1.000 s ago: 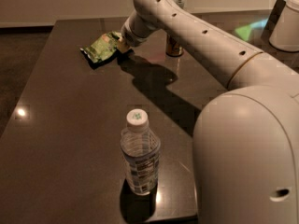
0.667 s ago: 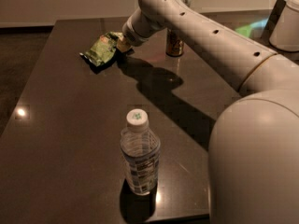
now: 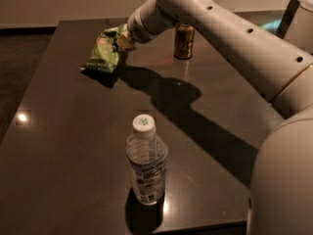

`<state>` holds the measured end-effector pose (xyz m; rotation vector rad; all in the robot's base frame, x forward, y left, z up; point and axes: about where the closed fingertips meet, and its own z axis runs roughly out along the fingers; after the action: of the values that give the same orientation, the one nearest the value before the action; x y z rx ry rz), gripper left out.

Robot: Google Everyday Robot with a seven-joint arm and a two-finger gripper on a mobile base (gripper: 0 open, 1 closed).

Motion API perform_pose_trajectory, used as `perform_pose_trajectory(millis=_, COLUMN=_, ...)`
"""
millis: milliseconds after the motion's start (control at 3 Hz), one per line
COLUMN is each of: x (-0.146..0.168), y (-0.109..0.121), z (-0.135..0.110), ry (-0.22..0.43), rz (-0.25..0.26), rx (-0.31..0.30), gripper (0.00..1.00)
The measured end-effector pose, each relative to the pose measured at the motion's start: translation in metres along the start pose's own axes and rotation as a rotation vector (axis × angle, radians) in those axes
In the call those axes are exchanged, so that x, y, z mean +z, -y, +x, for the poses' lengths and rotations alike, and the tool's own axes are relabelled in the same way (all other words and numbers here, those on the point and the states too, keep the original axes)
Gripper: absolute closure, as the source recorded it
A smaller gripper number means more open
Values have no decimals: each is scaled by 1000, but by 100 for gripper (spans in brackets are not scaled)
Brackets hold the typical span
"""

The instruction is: Pick green jalapeno chip bag

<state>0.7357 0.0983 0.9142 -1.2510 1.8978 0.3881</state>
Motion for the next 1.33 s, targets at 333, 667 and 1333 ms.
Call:
perform_pose_trajectory(millis=333, x=-17, y=-18, z=-27, ry=67, rz=-35, rx=-48, gripper=100)
perform_pose_trajectory(millis=667, x=-36, y=-34, z=-54, ry=134, rz=-57, rx=-98, gripper=100)
perform_pose_trajectory(millis=1333, x=-77, y=-45, z=-89, ry=209, rz=-53, rx=-187, gripper=100)
